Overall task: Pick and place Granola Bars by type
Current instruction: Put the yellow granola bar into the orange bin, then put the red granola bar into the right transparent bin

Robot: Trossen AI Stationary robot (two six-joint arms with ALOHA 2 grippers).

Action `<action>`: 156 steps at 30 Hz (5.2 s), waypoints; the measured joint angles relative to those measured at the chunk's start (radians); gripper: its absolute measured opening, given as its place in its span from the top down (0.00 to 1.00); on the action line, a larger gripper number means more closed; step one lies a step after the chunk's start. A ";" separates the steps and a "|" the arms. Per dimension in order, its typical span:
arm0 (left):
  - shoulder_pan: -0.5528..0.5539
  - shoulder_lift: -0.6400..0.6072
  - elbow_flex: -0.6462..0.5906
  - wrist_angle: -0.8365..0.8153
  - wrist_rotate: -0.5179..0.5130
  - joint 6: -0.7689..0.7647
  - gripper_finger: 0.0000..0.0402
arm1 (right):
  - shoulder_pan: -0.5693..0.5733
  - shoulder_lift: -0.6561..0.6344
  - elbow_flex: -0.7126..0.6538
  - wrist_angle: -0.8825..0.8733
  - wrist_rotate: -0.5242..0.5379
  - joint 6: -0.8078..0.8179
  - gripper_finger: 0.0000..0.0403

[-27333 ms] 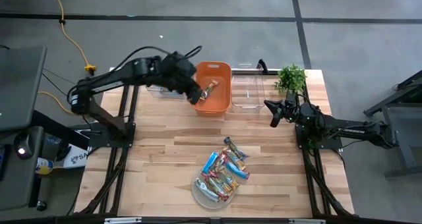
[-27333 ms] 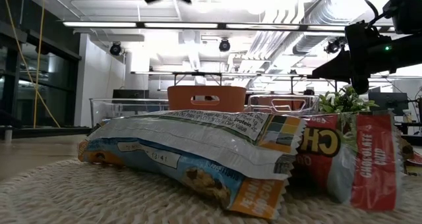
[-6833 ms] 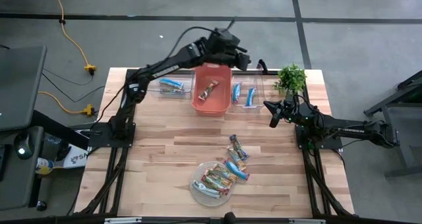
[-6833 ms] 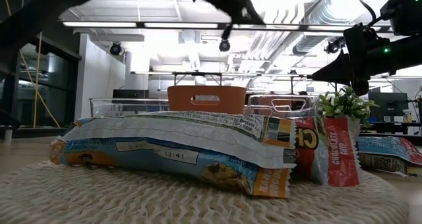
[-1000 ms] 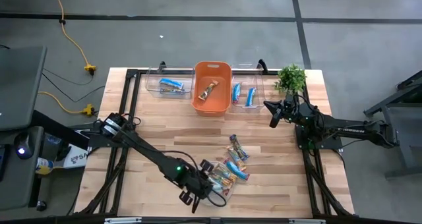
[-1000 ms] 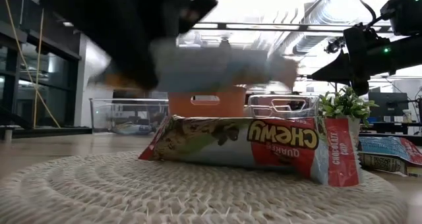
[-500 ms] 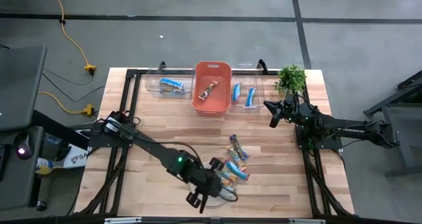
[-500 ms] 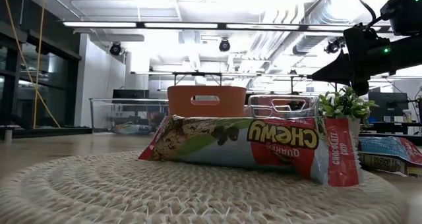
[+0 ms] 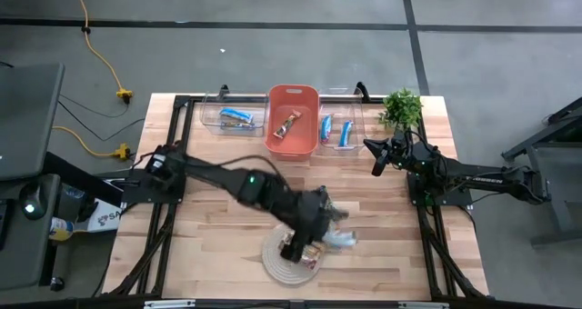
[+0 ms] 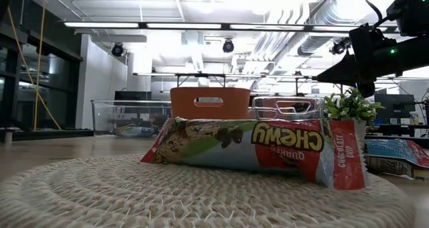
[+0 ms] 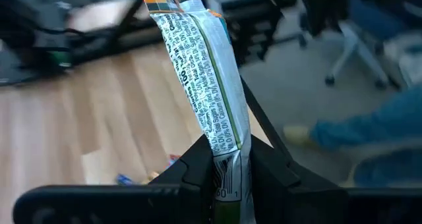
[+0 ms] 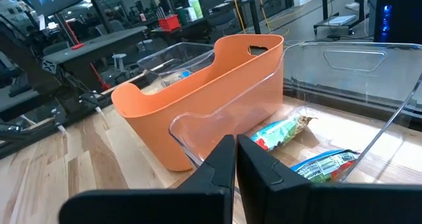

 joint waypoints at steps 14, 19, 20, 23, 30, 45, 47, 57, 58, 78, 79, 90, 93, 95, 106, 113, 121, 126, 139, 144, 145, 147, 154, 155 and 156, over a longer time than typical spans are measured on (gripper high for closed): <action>0.215 -0.083 0.109 -0.011 0.008 -0.098 0.83 | 0.000 0.000 0.000 -0.001 0.000 0.000 1.00; 0.292 -0.151 0.109 -0.055 -0.052 -0.109 0.83 | 0.000 0.000 0.000 -0.001 0.000 0.000 1.00; 0.307 -0.168 0.109 -0.069 -0.071 -0.115 0.83 | 0.000 0.000 0.000 0.000 0.000 0.000 1.00; 0.353 -0.210 0.109 -0.120 -0.130 -0.120 0.83 | 0.000 0.000 0.000 -0.001 0.000 0.000 1.00; 0.453 -0.275 0.109 -0.199 -0.232 -0.156 0.83 | 0.000 0.000 0.000 0.000 0.000 0.000 1.00; 0.627 -0.289 0.024 -0.297 -0.396 -0.515 0.83 | 0.000 0.000 0.000 0.000 0.000 0.000 1.00; 0.639 -0.289 -0.012 -0.293 -0.394 -0.527 0.83 | 0.000 0.000 0.000 0.000 0.000 0.000 1.00; 0.638 -0.289 -0.341 -0.046 -0.371 -0.632 0.83 | 0.000 0.000 0.000 0.000 0.000 0.000 1.00; 0.638 -0.289 -0.374 -0.023 -0.357 -0.647 0.83 | 0.000 0.000 0.000 0.000 0.000 0.000 1.00; 0.729 -0.205 -0.648 0.244 -0.149 -0.786 0.83 | 0.000 0.000 0.000 0.000 0.000 0.000 1.00; 0.729 -0.193 -0.648 0.259 -0.149 -0.785 0.83 | 0.000 0.000 0.000 0.000 0.000 0.000 1.00; 0.729 -0.118 -0.648 0.280 -0.158 -0.804 0.83 | 0.000 0.000 0.000 0.000 0.000 0.000 1.00; 0.729 -0.118 -0.648 0.298 -0.163 -0.804 0.83 | 0.000 0.000 0.000 -0.001 0.000 0.000 1.00; 0.729 -0.118 -0.648 0.308 -0.175 -0.804 0.83 | 0.000 0.000 0.000 0.000 0.000 0.000 1.00; 0.728 -0.107 -0.647 0.318 -0.135 -0.802 0.83 | 0.000 0.000 0.000 0.000 0.000 0.000 1.00; 0.729 -0.093 -0.648 0.307 -0.101 -0.800 0.83 | 0.000 0.000 0.000 0.000 0.000 0.000 1.00; 0.729 -0.093 -0.647 0.312 -0.090 -0.750 0.83 | 0.000 0.000 0.000 0.000 0.000 0.000 1.00; 0.729 -0.093 -0.647 0.311 -0.079 -0.749 0.76 | 0.000 0.000 0.000 0.000 0.000 0.000 1.00; 0.729 -0.093 -0.647 0.333 -0.074 -0.735 0.54 | 0.000 0.000 0.000 0.000 0.000 0.000 1.00; 0.729 -0.094 -0.604 0.339 -0.027 -0.677 0.54 | 0.000 0.000 0.000 0.000 0.000 0.000 1.00; 0.729 -0.094 -0.591 0.338 -0.015 -0.669 0.54 | 0.000 0.000 0.000 0.000 0.000 0.000 1.00; 0.728 -0.095 -0.561 0.332 0.009 -0.662 0.54 | 0.000 0.000 0.000 0.000 0.000 0.000 1.00; 0.728 -0.109 -0.442 0.284 0.105 -0.550 0.54 | 0.000 0.000 0.000 0.000 0.000 0.000 1.00; 0.728 -0.113 -0.427 0.260 0.125 -0.530 0.54 | 0.000 0.000 0.000 0.000 0.000 0.000 1.00; 0.728 -0.116 -0.410 0.241 0.142 -0.503 0.54 | 0.000 0.000 0.000 0.000 0.000 0.000 1.00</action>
